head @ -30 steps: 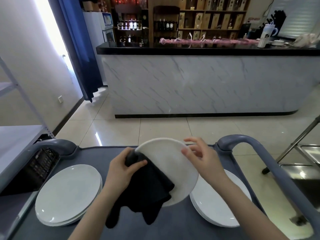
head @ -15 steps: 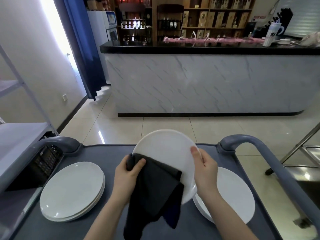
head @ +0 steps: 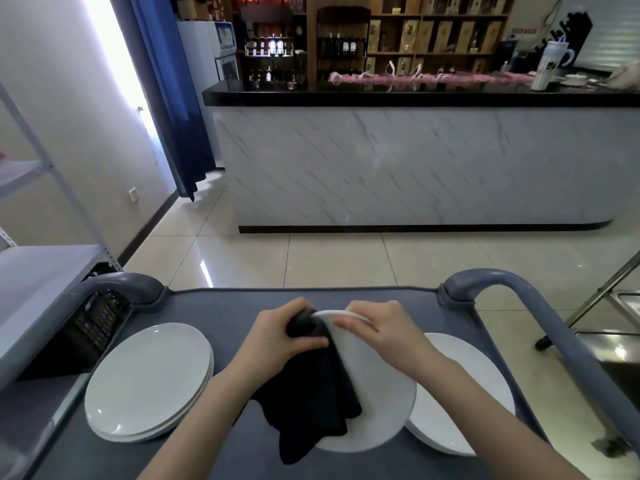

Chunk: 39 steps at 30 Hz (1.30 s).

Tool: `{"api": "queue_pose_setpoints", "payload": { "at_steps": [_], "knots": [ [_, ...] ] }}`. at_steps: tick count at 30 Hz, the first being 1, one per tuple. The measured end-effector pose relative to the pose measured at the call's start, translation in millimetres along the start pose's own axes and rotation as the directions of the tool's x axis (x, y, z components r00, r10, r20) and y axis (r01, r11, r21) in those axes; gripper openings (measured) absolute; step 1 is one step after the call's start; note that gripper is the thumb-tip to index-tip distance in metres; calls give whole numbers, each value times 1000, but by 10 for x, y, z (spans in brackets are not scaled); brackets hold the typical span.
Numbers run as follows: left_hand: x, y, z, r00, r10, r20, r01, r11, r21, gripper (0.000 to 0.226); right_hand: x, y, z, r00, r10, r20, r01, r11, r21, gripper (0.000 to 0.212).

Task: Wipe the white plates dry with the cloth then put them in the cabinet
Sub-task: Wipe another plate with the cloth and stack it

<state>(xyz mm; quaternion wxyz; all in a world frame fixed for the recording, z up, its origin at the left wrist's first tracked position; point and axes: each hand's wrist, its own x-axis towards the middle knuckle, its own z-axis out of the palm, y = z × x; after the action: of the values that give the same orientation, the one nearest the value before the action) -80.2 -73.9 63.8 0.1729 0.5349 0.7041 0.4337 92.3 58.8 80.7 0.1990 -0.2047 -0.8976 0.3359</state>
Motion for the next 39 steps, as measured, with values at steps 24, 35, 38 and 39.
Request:
{"api": "queue_pose_setpoints", "payload": {
  "at_steps": [24,35,38,39],
  "knots": [
    [-222,-163,57,901,-279,-333,156,923,-351,24,-100,177,-55,911,292,-291,-207,935,289,39],
    [-66,1,-104,979,-91,-184,62,986,-158,22,51,10,23,979,16,-203,6,994,109,44],
    [-152,-85,-97,947,-229,-223,167,949,-267,22,-11,51,98,889,232,-394,-106,943,316,55],
    [-192,-114,-78,937,-268,-224,190,929,-316,19,-20,73,121,855,303,-421,-136,914,381,56]
  ]
}}
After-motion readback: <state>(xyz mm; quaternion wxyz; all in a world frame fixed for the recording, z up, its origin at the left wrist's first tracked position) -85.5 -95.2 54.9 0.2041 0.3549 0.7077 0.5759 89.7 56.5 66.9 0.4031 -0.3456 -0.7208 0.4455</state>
